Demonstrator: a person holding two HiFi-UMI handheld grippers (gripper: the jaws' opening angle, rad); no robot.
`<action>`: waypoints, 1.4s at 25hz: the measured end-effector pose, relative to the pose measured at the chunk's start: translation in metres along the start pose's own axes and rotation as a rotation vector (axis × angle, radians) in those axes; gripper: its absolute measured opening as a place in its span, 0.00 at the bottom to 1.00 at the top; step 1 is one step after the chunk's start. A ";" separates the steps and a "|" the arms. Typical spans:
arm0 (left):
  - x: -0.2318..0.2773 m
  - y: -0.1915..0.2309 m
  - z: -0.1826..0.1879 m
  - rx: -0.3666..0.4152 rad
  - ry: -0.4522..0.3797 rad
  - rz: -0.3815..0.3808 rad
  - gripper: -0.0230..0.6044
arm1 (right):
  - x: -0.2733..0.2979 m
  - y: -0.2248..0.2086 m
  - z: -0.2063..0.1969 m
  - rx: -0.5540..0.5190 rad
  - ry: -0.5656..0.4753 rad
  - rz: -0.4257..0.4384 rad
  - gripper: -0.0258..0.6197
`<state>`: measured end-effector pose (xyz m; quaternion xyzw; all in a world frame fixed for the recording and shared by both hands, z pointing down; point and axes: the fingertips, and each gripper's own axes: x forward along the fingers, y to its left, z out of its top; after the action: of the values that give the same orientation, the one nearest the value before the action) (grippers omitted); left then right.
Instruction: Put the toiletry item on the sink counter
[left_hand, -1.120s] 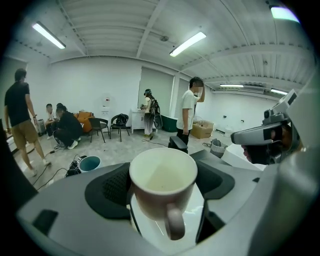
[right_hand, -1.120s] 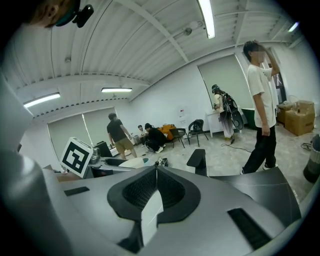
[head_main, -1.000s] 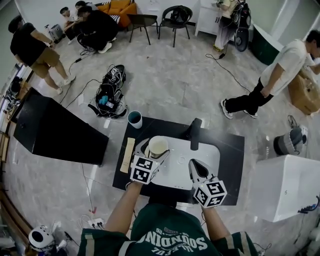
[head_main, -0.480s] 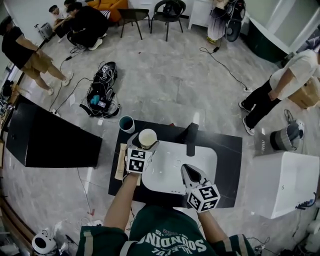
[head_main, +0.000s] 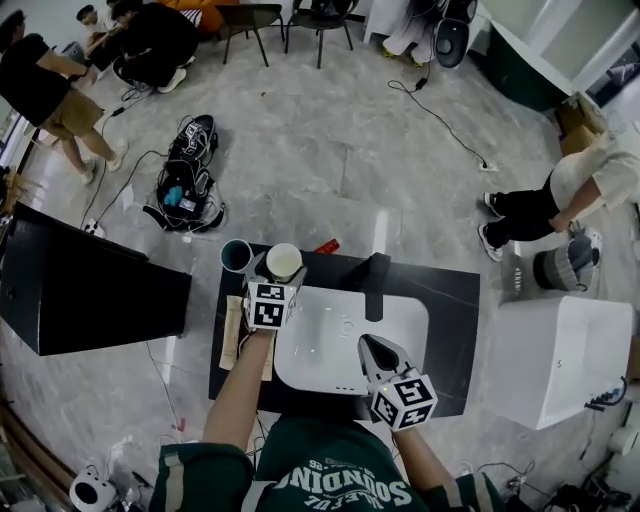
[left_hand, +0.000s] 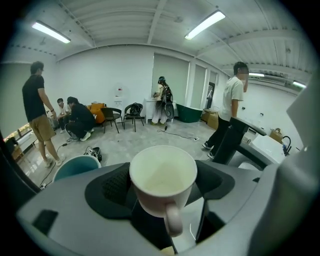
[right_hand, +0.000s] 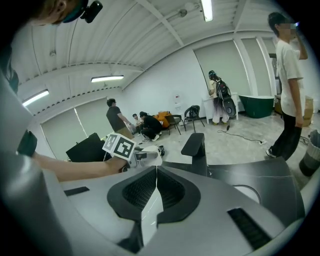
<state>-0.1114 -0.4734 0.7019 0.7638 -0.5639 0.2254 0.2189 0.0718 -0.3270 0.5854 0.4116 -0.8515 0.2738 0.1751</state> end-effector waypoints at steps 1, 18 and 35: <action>0.003 0.003 0.000 0.007 0.001 0.004 0.69 | 0.001 -0.001 0.000 0.001 0.003 -0.002 0.10; 0.022 -0.002 -0.044 0.051 0.072 -0.007 0.69 | 0.001 -0.004 -0.012 0.014 0.026 -0.008 0.10; -0.044 -0.016 -0.029 0.001 -0.017 0.024 0.69 | -0.030 0.016 -0.018 0.021 -0.014 0.014 0.10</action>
<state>-0.1103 -0.4185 0.6977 0.7589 -0.5749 0.2216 0.2109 0.0784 -0.2900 0.5794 0.4092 -0.8527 0.2811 0.1628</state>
